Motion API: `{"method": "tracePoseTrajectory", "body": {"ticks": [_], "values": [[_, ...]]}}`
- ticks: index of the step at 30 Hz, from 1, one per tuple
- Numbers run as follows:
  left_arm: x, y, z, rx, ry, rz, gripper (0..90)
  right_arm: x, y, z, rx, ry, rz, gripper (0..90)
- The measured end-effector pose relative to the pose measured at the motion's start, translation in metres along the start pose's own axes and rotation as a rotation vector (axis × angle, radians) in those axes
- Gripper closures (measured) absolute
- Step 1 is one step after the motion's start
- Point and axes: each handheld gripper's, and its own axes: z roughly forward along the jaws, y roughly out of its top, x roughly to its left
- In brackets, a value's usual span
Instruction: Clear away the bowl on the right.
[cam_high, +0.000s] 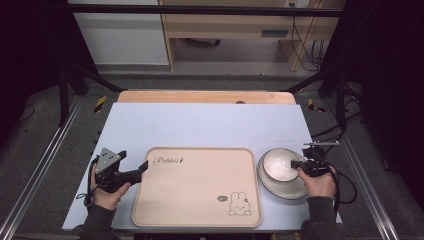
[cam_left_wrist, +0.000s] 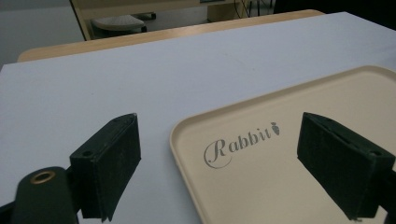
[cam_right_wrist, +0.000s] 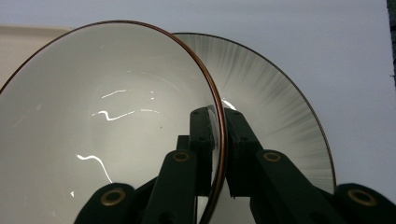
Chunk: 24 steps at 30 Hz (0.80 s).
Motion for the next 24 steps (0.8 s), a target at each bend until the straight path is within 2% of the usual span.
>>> {"method": "tracePoseTrajectory", "body": {"ticks": [24], "values": [[-0.0008, 0.0003, -0.0001, 0.0, -0.002, 0.002, 12.9, 0.0062, 0.0013, -0.0075, -0.017, 0.007, -0.028, 82.4]]}}
